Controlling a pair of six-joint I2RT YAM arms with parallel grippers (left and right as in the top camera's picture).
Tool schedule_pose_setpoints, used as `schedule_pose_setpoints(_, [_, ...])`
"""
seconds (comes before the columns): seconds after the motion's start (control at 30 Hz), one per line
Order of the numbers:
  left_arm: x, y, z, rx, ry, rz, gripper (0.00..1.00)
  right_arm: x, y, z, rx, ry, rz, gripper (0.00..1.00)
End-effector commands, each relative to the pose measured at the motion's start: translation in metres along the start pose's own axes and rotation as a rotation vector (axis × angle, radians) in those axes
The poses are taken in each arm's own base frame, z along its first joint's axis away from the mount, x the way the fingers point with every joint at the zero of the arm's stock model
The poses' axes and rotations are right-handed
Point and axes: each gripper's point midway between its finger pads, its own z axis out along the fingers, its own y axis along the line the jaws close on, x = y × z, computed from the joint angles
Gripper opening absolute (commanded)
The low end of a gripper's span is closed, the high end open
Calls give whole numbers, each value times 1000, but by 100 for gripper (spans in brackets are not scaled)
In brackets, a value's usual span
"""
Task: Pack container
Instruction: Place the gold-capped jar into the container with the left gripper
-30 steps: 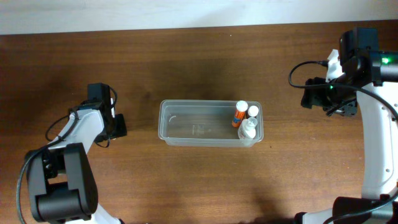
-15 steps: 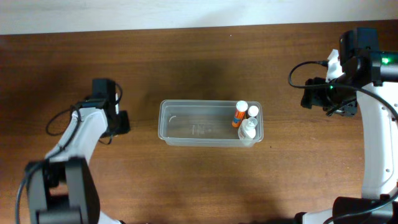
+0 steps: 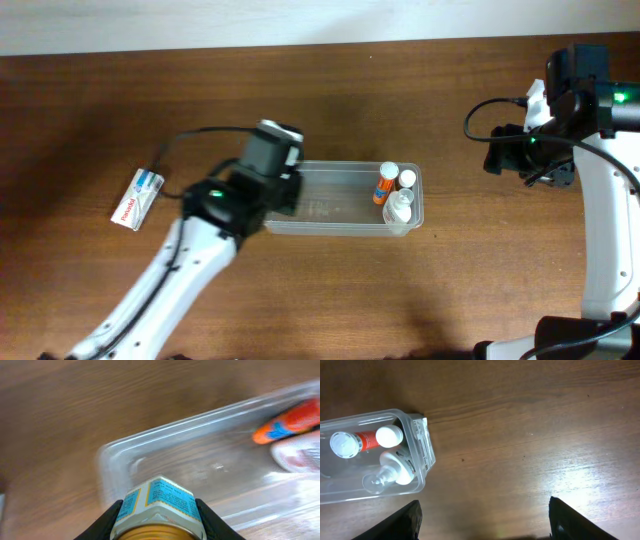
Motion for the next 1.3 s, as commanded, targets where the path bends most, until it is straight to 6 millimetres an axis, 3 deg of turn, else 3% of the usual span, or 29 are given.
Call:
schedule_pose_setpoints(0.0, [1, -44, 26, 63, 15, 64, 28, 2, 1, 2, -12, 10, -3, 73])
schedule_pose_setpoints(0.17, [13, -96, 77, 174, 59, 92, 28, 2, 1, 2, -12, 13, -4, 73])
schedule_pose_setpoints(0.3, [31, -117, 108, 253, 136, 42, 28, 2, 1, 2, -12, 13, -4, 73])
schedule_pose_setpoints(0.4, [41, -121, 122, 261, 170, 44, 28, 2, 1, 2, -12, 12, -4, 72])
schedule_pose_setpoints(0.53, [40, -120, 123, 260, 167, 43, 64, 2, 1, 2, -12, 13, -4, 73])
schedule_pose_setpoints(0.7, [16, -110, 105, 252, 119, 42, 82, 3, 1, 2, -11, 16, -4, 73])
schedule_pose_setpoints(0.83, [-21, -61, 66, 128, 30, -17, 86, 3, 1, 2, -11, 16, -7, 72])
schedule_pose_setpoints(0.87, [-30, -40, 52, 70, 1, -40, 87, 3, 1, 2, -11, 16, -7, 73])
schedule_pose_setpoints(0.9, [-37, -18, 38, 13, -24, -67, 96, 3, 1, 2, -11, 15, -7, 73])
schedule_pose_setpoints(0.93, [-43, 6, 22, -44, -51, -101, 99, 3, 1, 2, -11, 14, -7, 73])
schedule_pose_setpoints(1.0, [-47, 49, -5, -125, -87, -171, 99, 2, 1, 2, -11, 12, -7, 73])
schedule_pose_setpoints(1.13, [-31, 146, -38, -276, -101, -360, 99, 1, 1, 2, -12, 7, -7, 73])
schedule_pose_setpoints(1.2, [-12, 185, -39, -318, -49, -378, 100, 0, 1, 2, -13, 4, -7, 73])
schedule_pose_setpoints(1.27, [9, 213, -31, -316, 24, -375, 99, 0, 1, 2, -13, 4, -7, 73])
